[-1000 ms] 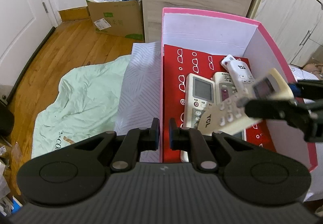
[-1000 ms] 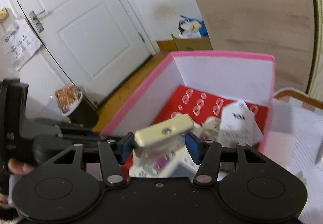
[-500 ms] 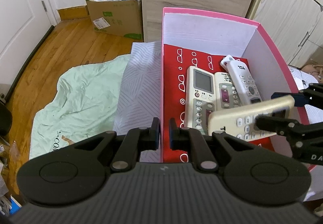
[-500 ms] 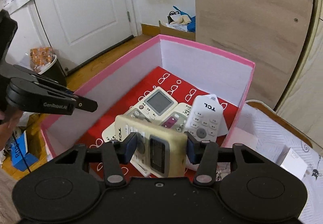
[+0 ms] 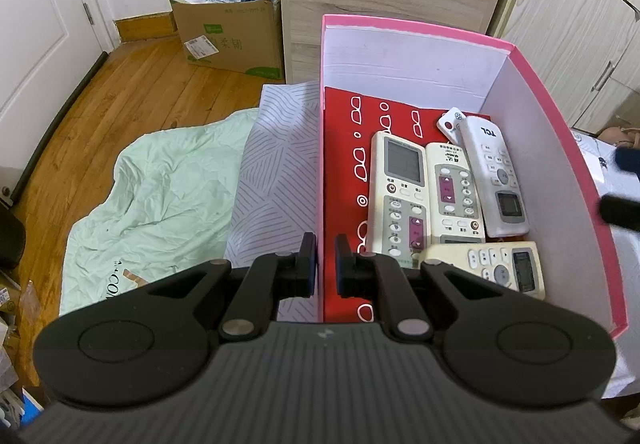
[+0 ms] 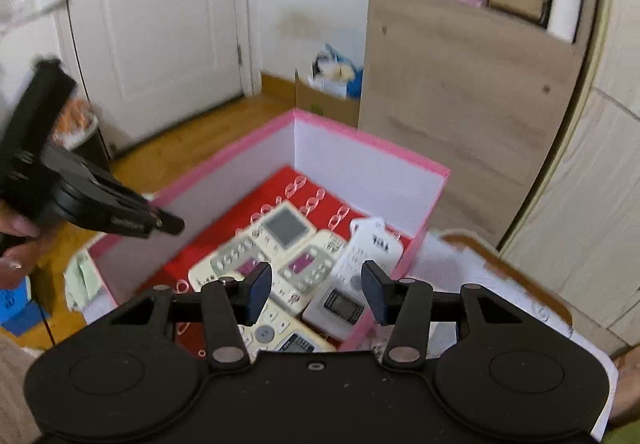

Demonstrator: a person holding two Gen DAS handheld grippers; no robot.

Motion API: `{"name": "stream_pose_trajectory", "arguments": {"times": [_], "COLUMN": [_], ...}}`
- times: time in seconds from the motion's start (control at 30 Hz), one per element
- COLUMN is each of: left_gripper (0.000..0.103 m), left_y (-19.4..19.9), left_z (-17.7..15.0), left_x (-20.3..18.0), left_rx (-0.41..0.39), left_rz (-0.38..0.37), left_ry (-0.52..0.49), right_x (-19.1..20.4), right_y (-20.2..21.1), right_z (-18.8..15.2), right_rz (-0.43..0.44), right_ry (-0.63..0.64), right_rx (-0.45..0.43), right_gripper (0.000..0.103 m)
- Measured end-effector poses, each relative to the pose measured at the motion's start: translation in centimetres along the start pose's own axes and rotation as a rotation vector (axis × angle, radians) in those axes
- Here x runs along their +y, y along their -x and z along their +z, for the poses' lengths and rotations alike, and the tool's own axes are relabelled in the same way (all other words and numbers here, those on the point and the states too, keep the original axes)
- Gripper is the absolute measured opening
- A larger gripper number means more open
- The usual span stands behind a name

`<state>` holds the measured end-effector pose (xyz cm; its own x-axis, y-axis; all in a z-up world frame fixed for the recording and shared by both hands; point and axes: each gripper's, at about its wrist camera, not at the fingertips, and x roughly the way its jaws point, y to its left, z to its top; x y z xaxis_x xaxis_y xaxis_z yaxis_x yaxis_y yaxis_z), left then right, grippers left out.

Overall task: Organize rigid objects
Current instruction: 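Grasp the white cube phone charger with the right tool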

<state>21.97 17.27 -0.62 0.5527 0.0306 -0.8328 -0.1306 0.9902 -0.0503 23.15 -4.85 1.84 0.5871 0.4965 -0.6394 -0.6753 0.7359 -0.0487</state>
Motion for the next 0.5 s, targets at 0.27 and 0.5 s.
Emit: {"name": "stream_pose_trajectory", "arguments": {"times": [0.27, 0.5], "left_gripper": [0.008, 0.008], "left_y": [0.0, -0.1], "left_z": [0.0, 0.4], "left_x": [0.0, 0.2], "left_rx": [0.001, 0.014], "left_rz": [0.003, -0.006], "left_ry": [0.003, 0.032], "right_x": [-4.8, -5.3], "right_y": [2.2, 0.4], "right_z": [-2.7, -7.0], "right_rz": [0.04, 0.099], "right_ry": [-0.048, 0.063], "right_rx": [-0.02, 0.064], "right_gripper": [0.058, 0.058]}}
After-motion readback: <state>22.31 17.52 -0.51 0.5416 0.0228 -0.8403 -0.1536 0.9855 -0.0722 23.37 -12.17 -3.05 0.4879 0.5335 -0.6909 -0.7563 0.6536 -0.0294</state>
